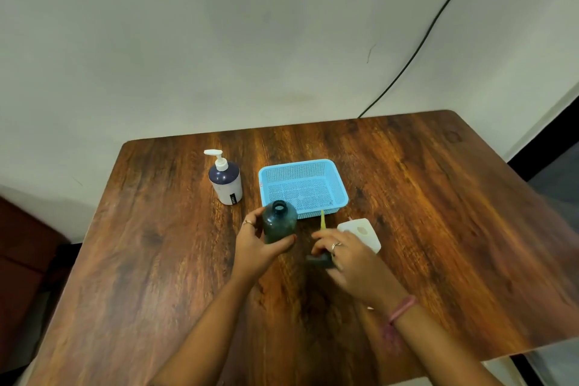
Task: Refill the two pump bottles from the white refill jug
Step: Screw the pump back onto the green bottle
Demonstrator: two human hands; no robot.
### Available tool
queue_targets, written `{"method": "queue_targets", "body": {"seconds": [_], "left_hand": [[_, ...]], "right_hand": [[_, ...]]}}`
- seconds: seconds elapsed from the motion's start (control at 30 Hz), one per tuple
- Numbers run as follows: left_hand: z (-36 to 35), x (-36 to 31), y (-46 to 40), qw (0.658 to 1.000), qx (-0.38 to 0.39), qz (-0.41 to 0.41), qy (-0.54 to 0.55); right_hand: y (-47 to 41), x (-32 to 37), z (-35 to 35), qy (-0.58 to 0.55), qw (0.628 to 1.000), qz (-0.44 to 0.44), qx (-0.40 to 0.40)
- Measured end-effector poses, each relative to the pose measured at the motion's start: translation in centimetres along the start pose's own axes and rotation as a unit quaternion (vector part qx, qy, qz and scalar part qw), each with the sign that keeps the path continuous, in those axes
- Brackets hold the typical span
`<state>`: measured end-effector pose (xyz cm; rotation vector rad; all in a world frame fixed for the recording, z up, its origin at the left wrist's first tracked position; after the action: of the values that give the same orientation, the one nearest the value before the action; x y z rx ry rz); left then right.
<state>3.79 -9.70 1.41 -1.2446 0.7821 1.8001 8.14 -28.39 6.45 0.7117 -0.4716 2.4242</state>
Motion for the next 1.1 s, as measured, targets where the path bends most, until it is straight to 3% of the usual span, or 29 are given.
{"method": "queue_targets", "body": {"seconds": [0.23,0.5,0.8,1.1], "left_hand": [[0.0,-7.0,-2.2,0.999,-0.017,-0.019,0.028],[-1.0,-18.6,-5.0,0.994,-0.064,-0.083,0.006],[-2.0,-28.1,-6.9,0.986,-0.111,-0.127,0.02],[-3.1,-31.4,-7.4,0.982,-0.125,-0.143,0.008]], "right_hand": [[-4.3,2.8,13.4,-0.148,0.973,0.039,-0.171],[-10.1,5.9,27.6,-0.299,0.911,0.127,-0.253],[-13.8,8.8,38.3,-0.304,0.903,0.187,-0.238],[-15.8,8.3,40.1,-0.264,0.932,0.178,-0.173]]}}
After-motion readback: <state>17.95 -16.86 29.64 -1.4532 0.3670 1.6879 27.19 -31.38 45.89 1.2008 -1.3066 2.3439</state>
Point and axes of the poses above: each hand's wrist, its own y-axis away from the middle knuckle, its own z-axis out of the back of the hand, x = y × z, the point moved 5 cm from there along -y, towards the middle knuckle, and after that the axes turned 8 degrees about -y, right-handed, at the moved point
